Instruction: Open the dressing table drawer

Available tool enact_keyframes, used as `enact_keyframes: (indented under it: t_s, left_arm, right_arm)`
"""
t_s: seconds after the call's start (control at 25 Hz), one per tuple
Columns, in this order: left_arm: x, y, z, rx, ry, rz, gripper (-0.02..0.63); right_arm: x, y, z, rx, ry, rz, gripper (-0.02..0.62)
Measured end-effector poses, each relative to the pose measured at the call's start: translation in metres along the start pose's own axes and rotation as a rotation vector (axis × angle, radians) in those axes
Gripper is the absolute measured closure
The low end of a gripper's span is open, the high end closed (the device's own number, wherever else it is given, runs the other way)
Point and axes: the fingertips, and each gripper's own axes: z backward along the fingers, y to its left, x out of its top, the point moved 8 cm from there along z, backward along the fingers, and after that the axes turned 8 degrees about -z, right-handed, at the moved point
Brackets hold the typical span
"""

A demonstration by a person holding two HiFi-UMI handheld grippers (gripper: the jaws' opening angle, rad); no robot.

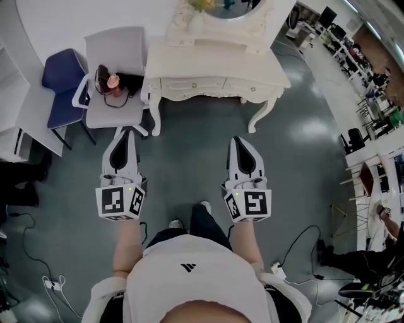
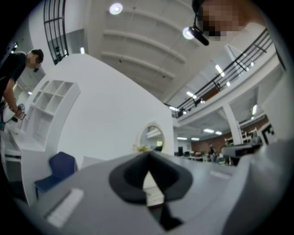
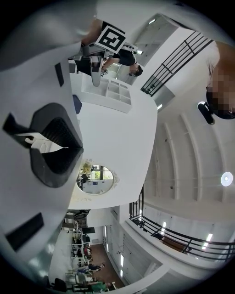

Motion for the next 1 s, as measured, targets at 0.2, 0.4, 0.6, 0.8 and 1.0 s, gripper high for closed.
enact_keyframes:
  t_s: [0.2, 0.4, 0.6, 0.8, 1.0]
  left_arm:
    - [-0.011, 0.009, -0.027, 0.011, 0.001, 0.005, 0.598]
    - [-0.019, 0.017, -0.067, 0.038, 0.0, 0.005, 0.598]
    - [-0.02, 0.024, -0.122, 0.063, -0.024, -0.011, 0.598]
    - [-0.023, 0.022, -0.177, 0.085, -0.031, -0.019, 0.598]
    - [-0.028, 0.013, -0.226, 0.098, -0.031, -0.026, 0.598]
  right_arm:
    - [-0.01, -0.012, -0.031, 0.007, 0.005, -0.002, 0.604]
    - [-0.015, -0.033, -0.076, 0.024, -0.002, -0.011, 0.604]
    - [-0.013, -0.062, -0.134, 0.053, -0.023, -0.016, 0.604]
    - [-0.011, -0.095, -0.185, 0.078, -0.03, -0.02, 0.604]
    - [-0.014, -0.131, -0.226, 0.096, -0.031, -0.02, 0.604]
